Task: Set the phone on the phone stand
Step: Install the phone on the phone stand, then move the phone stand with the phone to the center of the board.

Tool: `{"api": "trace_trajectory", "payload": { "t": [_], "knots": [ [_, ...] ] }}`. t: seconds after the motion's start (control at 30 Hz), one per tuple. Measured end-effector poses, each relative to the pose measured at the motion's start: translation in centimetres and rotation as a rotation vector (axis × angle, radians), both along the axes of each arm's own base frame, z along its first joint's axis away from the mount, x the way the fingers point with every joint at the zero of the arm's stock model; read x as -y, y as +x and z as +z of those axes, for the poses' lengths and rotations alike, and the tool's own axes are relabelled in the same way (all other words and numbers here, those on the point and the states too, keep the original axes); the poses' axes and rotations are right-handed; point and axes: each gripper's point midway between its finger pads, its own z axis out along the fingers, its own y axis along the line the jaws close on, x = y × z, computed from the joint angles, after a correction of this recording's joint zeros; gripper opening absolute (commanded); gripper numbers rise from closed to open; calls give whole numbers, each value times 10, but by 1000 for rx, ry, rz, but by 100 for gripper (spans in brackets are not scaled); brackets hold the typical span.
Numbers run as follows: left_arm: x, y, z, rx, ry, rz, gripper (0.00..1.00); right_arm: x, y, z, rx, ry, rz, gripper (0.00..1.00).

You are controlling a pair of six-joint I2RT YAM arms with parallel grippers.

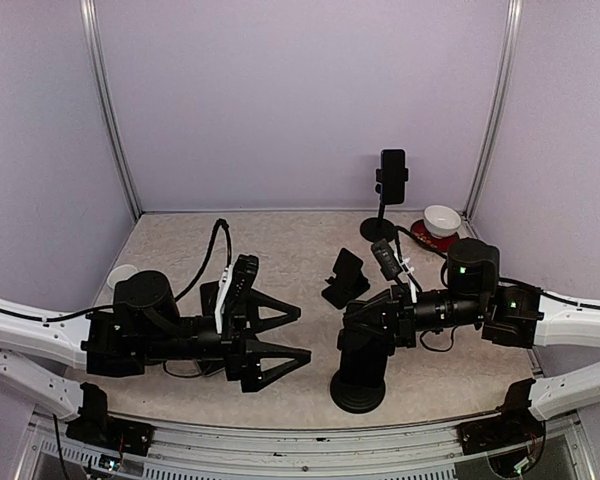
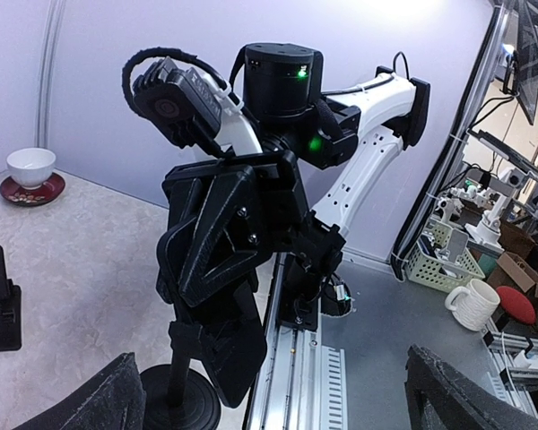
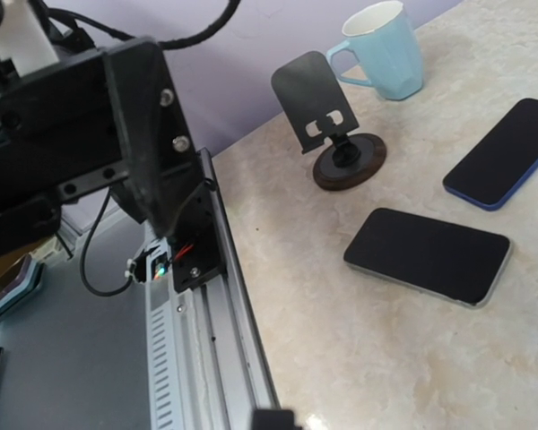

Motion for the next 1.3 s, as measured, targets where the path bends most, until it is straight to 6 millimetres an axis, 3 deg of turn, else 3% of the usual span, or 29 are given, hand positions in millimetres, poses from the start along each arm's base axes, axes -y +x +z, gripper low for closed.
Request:
{"api": "trace_trajectory", "payload": {
  "t": [0.2,0.63,0.97,1.3],
  "knots": [
    [3,0,-6,-4,16,8,99,3,1,0,-3,-7,-13,29],
    [9,1,-20,-14,52,14,99,9,-5,9,26,-5,2,64],
    [13,8,-23,-16,63,53,99,25,-16,20,74,-1,7,64],
    [13,11,-24,-16,67,68,99,55,-25,15,73,-51,-48,60]
  ]
}}
